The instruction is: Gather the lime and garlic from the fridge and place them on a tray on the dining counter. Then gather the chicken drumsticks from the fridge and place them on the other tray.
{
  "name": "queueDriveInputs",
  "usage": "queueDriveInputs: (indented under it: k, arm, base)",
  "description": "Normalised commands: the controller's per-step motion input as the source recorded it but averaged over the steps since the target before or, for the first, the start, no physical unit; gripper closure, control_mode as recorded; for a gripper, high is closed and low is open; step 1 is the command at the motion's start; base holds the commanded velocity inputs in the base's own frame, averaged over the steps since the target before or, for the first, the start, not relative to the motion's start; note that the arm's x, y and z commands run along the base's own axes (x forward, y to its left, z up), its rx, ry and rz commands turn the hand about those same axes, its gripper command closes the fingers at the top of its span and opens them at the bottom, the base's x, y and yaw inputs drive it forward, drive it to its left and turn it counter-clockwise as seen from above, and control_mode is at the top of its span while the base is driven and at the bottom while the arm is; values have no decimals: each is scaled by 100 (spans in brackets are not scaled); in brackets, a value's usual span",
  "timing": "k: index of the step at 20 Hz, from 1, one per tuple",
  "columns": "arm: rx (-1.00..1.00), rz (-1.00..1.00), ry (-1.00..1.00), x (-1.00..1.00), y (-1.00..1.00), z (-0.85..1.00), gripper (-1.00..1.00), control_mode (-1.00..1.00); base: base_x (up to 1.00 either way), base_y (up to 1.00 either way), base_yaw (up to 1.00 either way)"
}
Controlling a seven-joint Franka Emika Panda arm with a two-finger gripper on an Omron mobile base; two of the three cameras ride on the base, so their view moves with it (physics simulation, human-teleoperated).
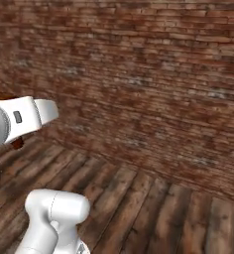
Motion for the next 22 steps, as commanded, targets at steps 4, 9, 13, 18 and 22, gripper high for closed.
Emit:
queueDriveInputs:
  k: [4, 9, 13, 18, 22]
  arm:
    - [0, 0, 0, 0, 0, 0, 100, 100]
    - [0, 0, 0, 0, 0, 0, 100, 100]
    - [0, 0, 0, 0, 0, 0, 100, 100]
    - [0, 0, 0, 0, 0, 0, 100, 100]
    - [0, 0, 0, 0, 0, 0, 100, 100]
  base:
    - [0, 0, -95]
    - [0, 0, -100]
    - [-3, 0, -95]
    - [-4, 29, -77]
    - [20, 99, -54]
